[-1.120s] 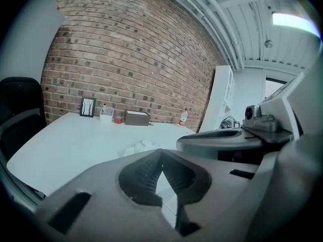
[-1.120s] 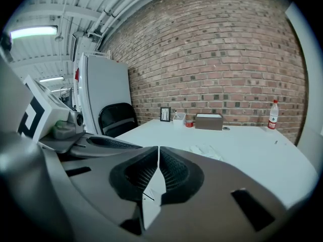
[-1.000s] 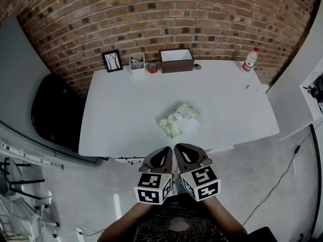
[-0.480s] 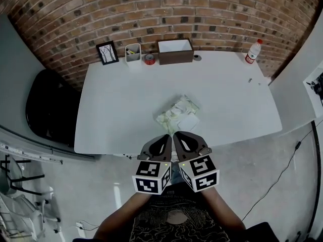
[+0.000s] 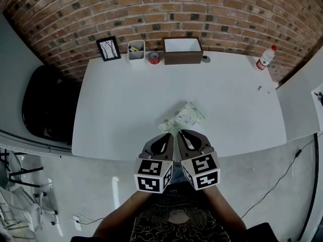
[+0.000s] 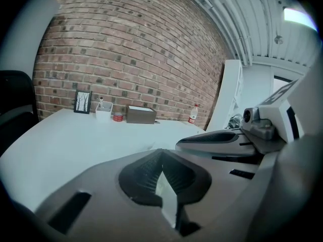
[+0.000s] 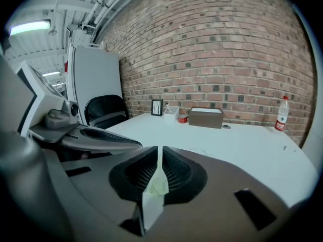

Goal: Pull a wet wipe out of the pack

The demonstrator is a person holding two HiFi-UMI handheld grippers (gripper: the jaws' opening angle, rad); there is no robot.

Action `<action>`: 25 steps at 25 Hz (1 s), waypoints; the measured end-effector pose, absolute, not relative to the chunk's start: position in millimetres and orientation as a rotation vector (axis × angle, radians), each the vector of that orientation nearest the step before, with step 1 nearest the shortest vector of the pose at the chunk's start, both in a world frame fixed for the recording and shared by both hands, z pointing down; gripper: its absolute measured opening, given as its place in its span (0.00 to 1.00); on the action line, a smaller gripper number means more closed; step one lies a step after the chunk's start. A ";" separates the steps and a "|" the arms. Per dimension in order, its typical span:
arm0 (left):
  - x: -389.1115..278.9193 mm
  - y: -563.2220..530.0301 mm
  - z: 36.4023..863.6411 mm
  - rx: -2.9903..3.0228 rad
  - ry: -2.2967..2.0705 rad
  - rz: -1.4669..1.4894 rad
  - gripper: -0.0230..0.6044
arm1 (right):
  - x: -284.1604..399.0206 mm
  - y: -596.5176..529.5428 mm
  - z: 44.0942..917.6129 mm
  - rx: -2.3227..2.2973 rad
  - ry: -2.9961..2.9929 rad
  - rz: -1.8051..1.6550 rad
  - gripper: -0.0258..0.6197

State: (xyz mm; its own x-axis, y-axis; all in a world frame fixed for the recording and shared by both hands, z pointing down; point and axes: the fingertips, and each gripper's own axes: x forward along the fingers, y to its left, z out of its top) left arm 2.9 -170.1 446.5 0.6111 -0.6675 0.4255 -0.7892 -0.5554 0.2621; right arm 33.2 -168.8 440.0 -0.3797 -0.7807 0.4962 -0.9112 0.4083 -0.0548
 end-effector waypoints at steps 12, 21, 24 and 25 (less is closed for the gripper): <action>4.7 -212.1 469.0 2.351 -1.166 0.417 0.05 | 35.9 -206.4 476.1 1.369 -2.208 0.487 0.07; 5.4 -233.4 480.7 2.326 -1.163 0.435 0.05 | 37.7 -225.9 487.0 1.344 -2.175 0.482 0.08; 5.3 -237.5 485.1 2.315 -1.159 0.442 0.05 | 37.5 -229.4 491.3 1.328 -2.169 0.489 0.10; 5.2 -238.9 485.8 2.313 -1.159 0.443 0.05 | 37.3 -230.6 493.0 1.321 -2.167 0.497 0.11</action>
State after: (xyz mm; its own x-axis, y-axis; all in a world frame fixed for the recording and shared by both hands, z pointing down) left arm 5.2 -238.9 485.8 0.5825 -0.6438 0.4962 -0.8107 -0.5048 0.2966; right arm 37.3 -230.6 493.0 -0.3670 -0.6904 0.6234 -0.8930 0.4492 -0.0282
